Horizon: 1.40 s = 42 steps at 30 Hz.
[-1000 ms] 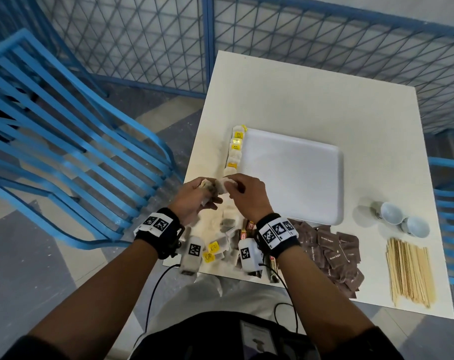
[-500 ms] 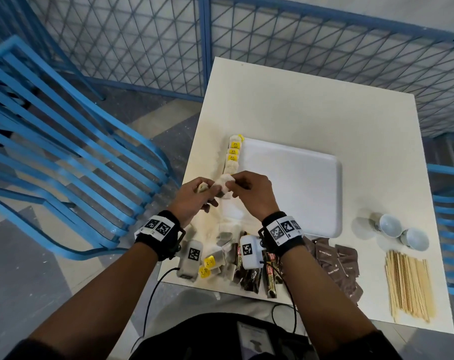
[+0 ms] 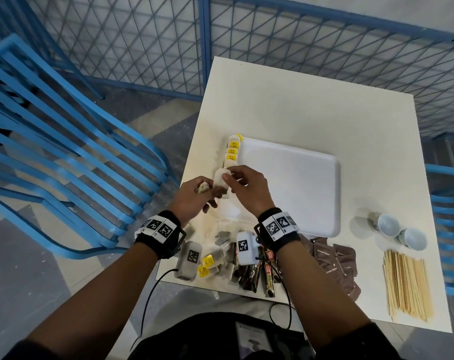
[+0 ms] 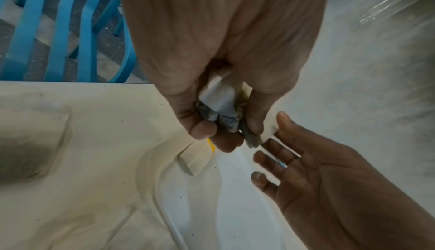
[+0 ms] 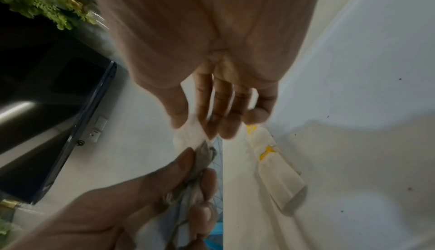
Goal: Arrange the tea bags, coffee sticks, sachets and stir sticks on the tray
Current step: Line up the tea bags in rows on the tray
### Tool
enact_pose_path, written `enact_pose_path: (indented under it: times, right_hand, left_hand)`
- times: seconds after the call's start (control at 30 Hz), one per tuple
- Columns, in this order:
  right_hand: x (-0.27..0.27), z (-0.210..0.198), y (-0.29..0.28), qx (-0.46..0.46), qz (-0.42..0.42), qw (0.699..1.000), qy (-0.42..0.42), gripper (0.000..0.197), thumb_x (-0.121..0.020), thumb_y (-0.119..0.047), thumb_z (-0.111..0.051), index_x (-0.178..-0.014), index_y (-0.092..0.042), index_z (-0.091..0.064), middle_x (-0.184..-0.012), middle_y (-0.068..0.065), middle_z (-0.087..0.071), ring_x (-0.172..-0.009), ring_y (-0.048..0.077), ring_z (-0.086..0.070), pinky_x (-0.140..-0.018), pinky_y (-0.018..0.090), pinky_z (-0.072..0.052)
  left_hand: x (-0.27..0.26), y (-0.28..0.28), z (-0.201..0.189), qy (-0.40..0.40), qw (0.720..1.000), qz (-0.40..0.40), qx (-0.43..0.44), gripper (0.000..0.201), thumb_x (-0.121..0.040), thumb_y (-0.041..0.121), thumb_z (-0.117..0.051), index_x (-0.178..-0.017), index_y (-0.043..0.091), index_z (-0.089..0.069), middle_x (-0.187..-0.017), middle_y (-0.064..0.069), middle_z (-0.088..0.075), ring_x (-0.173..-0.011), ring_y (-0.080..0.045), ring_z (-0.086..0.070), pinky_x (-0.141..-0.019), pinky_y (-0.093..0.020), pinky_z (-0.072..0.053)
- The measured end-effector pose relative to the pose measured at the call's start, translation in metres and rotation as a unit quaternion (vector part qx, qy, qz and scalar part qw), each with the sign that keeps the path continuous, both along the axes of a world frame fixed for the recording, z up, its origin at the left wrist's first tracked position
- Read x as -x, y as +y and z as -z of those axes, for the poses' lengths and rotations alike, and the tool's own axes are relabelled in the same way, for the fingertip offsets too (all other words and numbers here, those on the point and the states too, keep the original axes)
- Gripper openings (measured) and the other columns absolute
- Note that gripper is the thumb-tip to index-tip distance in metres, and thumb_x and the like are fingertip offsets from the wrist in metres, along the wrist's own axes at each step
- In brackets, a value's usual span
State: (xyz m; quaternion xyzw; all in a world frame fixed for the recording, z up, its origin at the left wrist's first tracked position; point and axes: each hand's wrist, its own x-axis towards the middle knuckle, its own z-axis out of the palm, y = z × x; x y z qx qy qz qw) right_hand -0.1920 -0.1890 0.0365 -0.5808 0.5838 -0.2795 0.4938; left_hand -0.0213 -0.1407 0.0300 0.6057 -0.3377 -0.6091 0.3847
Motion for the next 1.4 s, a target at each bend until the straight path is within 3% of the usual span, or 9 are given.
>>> enact_pose_path:
  times: [0.1, 0.2, 0.33, 0.4, 0.47, 0.6, 1.0, 1.17, 1.4]
  right_hand:
    - [0.002, 0.003, 0.006, -0.021, -0.042, 0.998, 0.040, 0.012, -0.091, -0.031, -0.071, -0.090, -0.020, -0.070, -0.088, -0.003, -0.074, -0.078, 0.015, -0.070, -0.070, 0.021, -0.051]
    - [0.003, 0.005, 0.010, -0.021, -0.012, 0.999, 0.024, 0.014, -0.091, -0.022, -0.071, -0.080, -0.015, -0.065, -0.084, 0.004, -0.075, -0.066, 0.013, -0.069, -0.061, 0.011, -0.046]
    - [0.006, 0.026, 0.007, -0.030, 0.057, 0.996, 0.055, 0.016, -0.089, -0.025, -0.072, -0.075, -0.021, -0.065, -0.083, -0.001, -0.075, -0.075, 0.022, -0.070, -0.076, 0.034, -0.057]
    - [0.006, 0.038, 0.007, -0.036, 0.059, 0.993, 0.092, 0.018, -0.088, -0.024, -0.073, -0.072, -0.025, -0.064, -0.078, -0.001, -0.071, -0.079, 0.026, -0.070, -0.080, 0.038, -0.056]
    - [0.005, 0.047, 0.009, -0.047, 0.054, 0.991, 0.116, 0.007, -0.088, -0.024, -0.075, -0.083, -0.019, -0.072, -0.077, -0.001, -0.068, -0.080, 0.023, -0.068, -0.079, 0.030, -0.051]
    - [-0.002, 0.058, 0.017, -0.072, 0.043, 0.986, 0.143, 0.016, -0.085, -0.026, -0.078, -0.095, -0.013, -0.077, -0.083, 0.001, -0.071, -0.081, 0.014, -0.061, -0.072, 0.016, -0.038]
    - [-0.013, 0.066, 0.018, -0.081, 0.091, 0.981, 0.154, 0.016, -0.083, -0.028, -0.079, -0.092, -0.016, -0.073, -0.077, -0.007, -0.066, -0.076, 0.011, -0.060, -0.074, 0.016, -0.040]
    - [-0.010, 0.065, 0.022, -0.083, 0.136, 0.980, 0.121, 0.021, -0.083, -0.029, -0.079, -0.096, -0.016, -0.069, -0.074, -0.010, -0.063, -0.069, -0.004, -0.055, -0.060, 0.000, -0.037]
    - [-0.008, 0.060, 0.028, -0.086, 0.119, 0.981, 0.125, 0.014, -0.088, -0.023, -0.074, -0.099, -0.015, -0.072, -0.082, -0.006, -0.066, -0.070, -0.004, -0.055, -0.061, -0.004, -0.036]
  left_hand:
    - [0.001, 0.002, 0.001, 0.003, 1.000, -0.008, -0.002, 0.019, -0.091, 0.016, -0.076, -0.095, 0.003, -0.062, -0.090, -0.022, -0.073, -0.065, -0.025, -0.063, -0.051, -0.029, -0.043]
    - [0.000, 0.004, 0.002, 0.009, 1.000, -0.014, -0.016, 0.019, -0.094, 0.014, -0.072, -0.102, -0.001, -0.064, -0.091, -0.021, -0.072, -0.066, -0.025, -0.063, -0.052, -0.030, -0.045]
    - [-0.006, 0.008, 0.007, -0.008, 0.999, -0.013, -0.045, 0.017, -0.097, -0.001, -0.061, -0.113, 0.000, -0.064, -0.094, -0.017, -0.071, -0.070, -0.024, -0.066, -0.054, -0.031, -0.047]
    - [-0.010, 0.011, 0.010, -0.008, 0.999, -0.006, -0.049, 0.019, -0.098, -0.004, -0.056, -0.114, 0.001, -0.064, -0.096, -0.017, -0.071, -0.073, -0.025, -0.068, -0.056, -0.033, -0.048]
    - [-0.015, 0.015, 0.013, -0.006, 0.999, -0.006, -0.051, 0.020, -0.098, -0.004, -0.055, -0.116, 0.002, -0.063, -0.097, -0.018, -0.071, -0.075, -0.027, -0.069, -0.056, -0.034, -0.049]
    - [-0.024, 0.018, 0.018, -0.010, 0.998, -0.023, -0.058, 0.023, -0.098, -0.004, -0.058, -0.120, 0.003, -0.057, -0.099, -0.020, -0.074, -0.075, -0.029, -0.071, -0.054, -0.034, -0.049]
    - [-0.036, 0.023, 0.023, -0.001, 0.998, -0.033, -0.058, 0.019, -0.097, -0.004, -0.059, -0.115, 0.001, -0.059, -0.100, -0.021, -0.075, -0.076, -0.029, -0.072, -0.056, -0.034, -0.050]
    - [-0.032, 0.022, 0.020, 0.015, 0.998, -0.036, -0.057, 0.019, -0.098, 0.003, -0.064, -0.114, -0.002, -0.056, -0.101, -0.020, -0.076, -0.077, -0.029, -0.072, -0.059, -0.035, -0.051]
    - [-0.029, 0.022, 0.016, 0.008, 0.998, -0.035, -0.060, 0.019, -0.097, 0.009, -0.067, -0.110, -0.005, -0.064, -0.090, -0.017, -0.069, -0.076, -0.029, -0.072, -0.057, -0.033, -0.054]
